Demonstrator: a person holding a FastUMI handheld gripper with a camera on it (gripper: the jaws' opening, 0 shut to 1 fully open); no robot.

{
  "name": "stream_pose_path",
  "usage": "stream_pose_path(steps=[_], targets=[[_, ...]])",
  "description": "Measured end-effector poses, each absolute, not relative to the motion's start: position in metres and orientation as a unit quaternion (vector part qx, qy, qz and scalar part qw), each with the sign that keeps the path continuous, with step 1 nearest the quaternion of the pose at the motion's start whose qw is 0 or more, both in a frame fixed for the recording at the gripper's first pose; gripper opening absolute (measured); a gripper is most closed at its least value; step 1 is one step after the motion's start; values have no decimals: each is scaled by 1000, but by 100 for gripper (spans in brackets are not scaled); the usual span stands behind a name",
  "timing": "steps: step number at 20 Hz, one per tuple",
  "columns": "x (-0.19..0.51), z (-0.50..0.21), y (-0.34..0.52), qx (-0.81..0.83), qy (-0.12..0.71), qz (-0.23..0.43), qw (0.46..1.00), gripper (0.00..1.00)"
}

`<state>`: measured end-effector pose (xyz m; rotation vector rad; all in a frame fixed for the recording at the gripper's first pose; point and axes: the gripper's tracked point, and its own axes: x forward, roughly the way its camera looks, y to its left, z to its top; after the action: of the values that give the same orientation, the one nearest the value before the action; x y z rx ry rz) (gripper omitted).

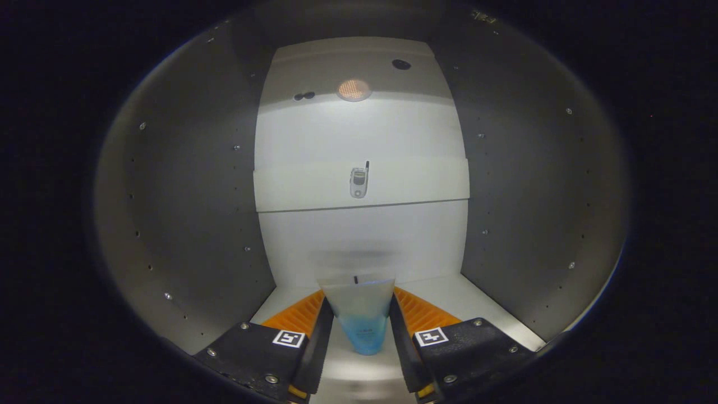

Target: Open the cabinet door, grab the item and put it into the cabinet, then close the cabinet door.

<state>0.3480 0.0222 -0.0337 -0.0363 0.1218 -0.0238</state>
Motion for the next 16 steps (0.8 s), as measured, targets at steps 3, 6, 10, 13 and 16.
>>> stream_pose_path(steps=[3, 6, 10, 13, 16], targets=[[344, -32, 25, -26, 49, -9, 998, 56], [339, -33, 25, -19, 44, -14, 999, 57], [337, -39, 24, -19, 53, -21, 998, 61], [332, -47, 23, -3, 70, -20, 997, 79], [328, -42, 17, 13, 64, -28, 997, 85]])
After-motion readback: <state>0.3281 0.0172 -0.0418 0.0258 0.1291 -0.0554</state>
